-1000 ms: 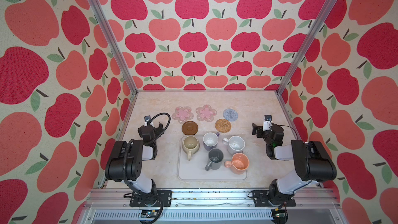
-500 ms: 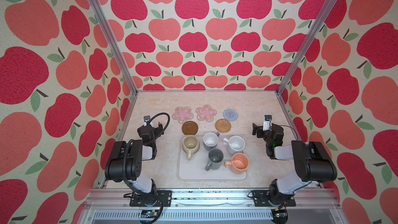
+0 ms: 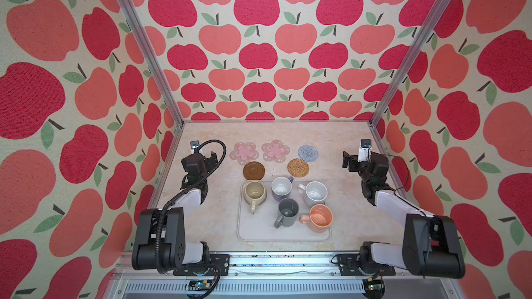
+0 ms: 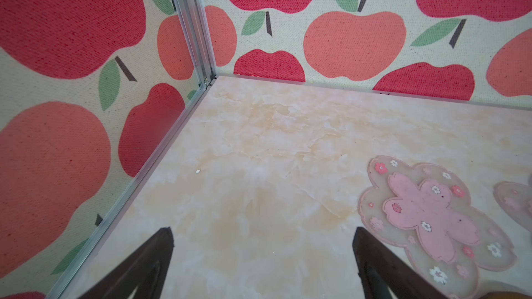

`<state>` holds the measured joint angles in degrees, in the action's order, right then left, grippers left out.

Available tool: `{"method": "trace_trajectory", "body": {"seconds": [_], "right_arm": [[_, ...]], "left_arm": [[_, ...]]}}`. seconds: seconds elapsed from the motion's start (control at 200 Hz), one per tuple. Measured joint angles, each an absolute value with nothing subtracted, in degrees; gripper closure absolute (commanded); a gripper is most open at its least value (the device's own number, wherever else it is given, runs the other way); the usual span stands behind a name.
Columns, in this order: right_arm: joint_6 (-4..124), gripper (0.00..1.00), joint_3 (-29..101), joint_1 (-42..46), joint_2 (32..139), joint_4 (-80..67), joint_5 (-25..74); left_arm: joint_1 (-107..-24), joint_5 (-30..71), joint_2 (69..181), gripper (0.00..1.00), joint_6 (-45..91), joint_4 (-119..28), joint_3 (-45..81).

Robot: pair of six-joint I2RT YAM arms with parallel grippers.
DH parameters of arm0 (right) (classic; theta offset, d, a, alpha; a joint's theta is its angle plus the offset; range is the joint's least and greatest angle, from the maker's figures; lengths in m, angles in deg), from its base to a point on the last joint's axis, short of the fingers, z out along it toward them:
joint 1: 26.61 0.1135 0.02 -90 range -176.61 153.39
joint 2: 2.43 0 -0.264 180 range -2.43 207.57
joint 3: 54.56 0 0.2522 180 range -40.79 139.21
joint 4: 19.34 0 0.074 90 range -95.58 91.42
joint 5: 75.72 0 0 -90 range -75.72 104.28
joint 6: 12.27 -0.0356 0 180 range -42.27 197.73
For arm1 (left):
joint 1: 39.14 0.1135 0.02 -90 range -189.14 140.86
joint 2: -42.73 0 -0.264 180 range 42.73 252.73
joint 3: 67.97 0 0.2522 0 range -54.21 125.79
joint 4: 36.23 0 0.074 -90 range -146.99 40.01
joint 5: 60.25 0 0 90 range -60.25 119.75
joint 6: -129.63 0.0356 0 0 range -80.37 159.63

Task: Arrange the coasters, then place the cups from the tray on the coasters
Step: 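Reach both grippers forward over the pink flower coasters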

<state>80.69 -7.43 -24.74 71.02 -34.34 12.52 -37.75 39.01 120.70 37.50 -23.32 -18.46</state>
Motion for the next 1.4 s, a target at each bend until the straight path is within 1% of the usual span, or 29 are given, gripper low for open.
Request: {"method": "trace_trajectory", "body": {"seconds": [0.055,0.11,0.21,0.245,0.325,0.38,0.5,0.68,0.795,0.89,0.941,0.996,1.041,1.121,1.201,1.321,1.401], "right_arm": [[80.50,0.06,-4.72,-24.65,70.10,-31.14,12.28],[80.01,0.06,-1.22,-24.43,69.80,-27.54,12.10],[79.18,0.07,3.91,-23.12,69.80,-23.19,11.95],[78.79,0.08,5.49,-22.44,69.80,-21.64,11.93],[77.96,0.09,8.77,-20.56,70.21,-18.25,11.90],[77.33,0.10,11.21,-19.10,70.98,-15.91,11.77],[76.17,0.12,16.46,-15.05,74.04,-12.24,11.51],[75.05,0.20,22.36,-7.62,79.96,-8.98,11.55],[74.42,0.24,27.85,-2.57,86.21,-6.97,12.10],[73.50,0.29,32.02,1.03,91.30,-5.99,12.65],[72.78,0.34,34.16,2.87,93.95,-5.42,13.06],[71.99,0.36,36.74,4.55,97.01,-4.83,13.81],[71.05,0.41,39.02,5.78,99.44,-4.28,14.40],[69.35,0.45,42.97,7.65,103.76,-3.67,15.55],[67.86,0.48,46.71,9.18,107.70,-3.15,16.47],[64.98,0.61,51.91,11.02,113.18,-2.47,17.35],[62.16,0.66,55.74,11.92,117.18,-1.77,18.59]], "left_arm": [[-37.99,39.53,120.64,0.01,36.47,-27.93,-14.33],[-38.30,40.06,120.77,0.00,35.66,-32.54,-10.07],[-39.59,41.02,121.14,0.06,34.66,-38.77,-3.86],[-40.18,41.08,121.51,0.11,34.35,-40.56,-2.13],[-41.20,40.95,122.84,0.15,32.91,-44.52,1.06],[-41.62,40.80,124.18,0.21,32.45,-47.25,3.13],[-41.82,40.45,127.17,0.30,30.07,-52.56,7.03],[-42.49,39.31,129.99,0.35,27.44,-58.16,10.81],[-42.93,38.83,131.13,0.42,24.99,-60.19,11.64],[-43.04,38.11,132.05,0.47,23.01,-61.39,11.66],[-43.04,37.70,132.55,0.48,22.26,-61.85,11.66],[-43.04,36.89,133.29,0.48,21.04,-62.38,11.66],[-43.04,36.19,133.86,0.49,20.05,-62.84,11.66],[-43.04,34.72,134.95,0.51,18.18,-63.51,11.66],[-43.04,33.22,136.22,0.57,16.03,-63.54,11.66],[-43.08,30.68,138.45,0.60,13.04,-63.49,11.62],[-43.32,29.00,139.63,0.62,10.74,-62.57,11.00]]}}
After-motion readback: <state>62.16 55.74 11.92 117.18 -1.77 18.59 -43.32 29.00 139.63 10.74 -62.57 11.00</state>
